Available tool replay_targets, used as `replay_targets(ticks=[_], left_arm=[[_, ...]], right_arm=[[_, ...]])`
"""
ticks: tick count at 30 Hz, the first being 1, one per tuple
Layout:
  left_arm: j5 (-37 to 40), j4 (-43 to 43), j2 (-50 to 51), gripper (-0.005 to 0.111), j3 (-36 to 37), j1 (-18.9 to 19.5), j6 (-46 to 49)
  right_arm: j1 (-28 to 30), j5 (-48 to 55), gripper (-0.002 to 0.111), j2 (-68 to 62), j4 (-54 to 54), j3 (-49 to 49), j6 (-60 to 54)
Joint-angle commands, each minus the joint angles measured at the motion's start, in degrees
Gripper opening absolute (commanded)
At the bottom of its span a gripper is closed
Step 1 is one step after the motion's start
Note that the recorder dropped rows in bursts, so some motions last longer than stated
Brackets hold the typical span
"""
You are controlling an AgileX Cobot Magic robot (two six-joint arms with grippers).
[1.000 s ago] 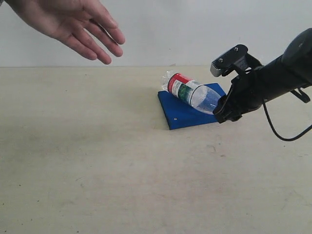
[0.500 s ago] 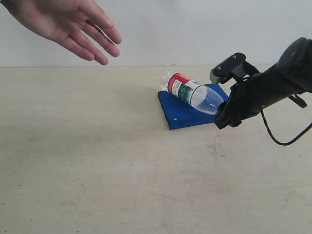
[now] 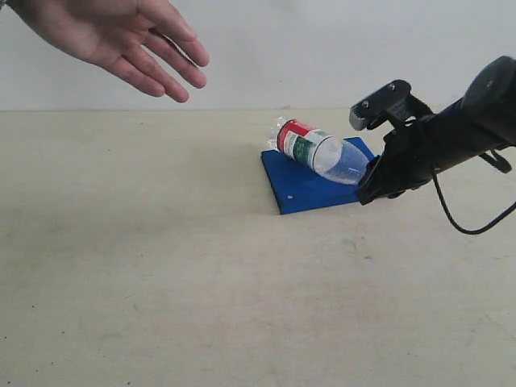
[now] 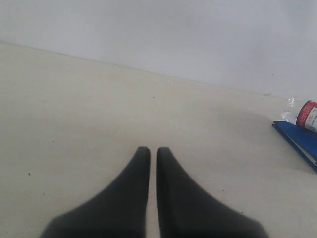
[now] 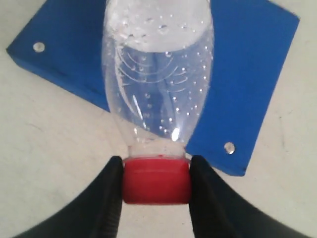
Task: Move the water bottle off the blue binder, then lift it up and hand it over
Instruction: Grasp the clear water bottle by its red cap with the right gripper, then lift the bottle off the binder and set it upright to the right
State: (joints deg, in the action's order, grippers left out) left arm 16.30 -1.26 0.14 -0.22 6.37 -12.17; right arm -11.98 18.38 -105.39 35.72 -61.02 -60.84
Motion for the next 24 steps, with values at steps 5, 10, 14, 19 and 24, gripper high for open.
replay_targets(ticks=[5, 10, 14, 19, 24], left_arm=[[-0.4, 0.2, -0.1, 0.005, 0.2, -0.3, 0.2], [-0.4, 0.2, -0.1, 0.005, 0.2, -0.3, 0.2], [-0.4, 0.2, -0.1, 0.005, 0.2, -0.3, 0.2], [-0.4, 0.2, -0.1, 0.005, 0.2, -0.3, 0.2], [-0.4, 0.2, -0.1, 0.005, 0.2, -0.3, 0.2]], right_arm=[[0.1, 6.4, 0.000, 15.8, -18.3, -0.3, 21.7], [0.1, 7.3, 0.000, 19.4, -39.8, -0.3, 44.2], [0.1, 8.8, 0.000, 22.0, -50.6, -0.3, 54.7], [0.1, 10.8, 0.000, 23.4, -55.1, -0.3, 60.3], [0.1, 12.0, 0.000, 23.5, -56.4, -0.3, 61.2]])
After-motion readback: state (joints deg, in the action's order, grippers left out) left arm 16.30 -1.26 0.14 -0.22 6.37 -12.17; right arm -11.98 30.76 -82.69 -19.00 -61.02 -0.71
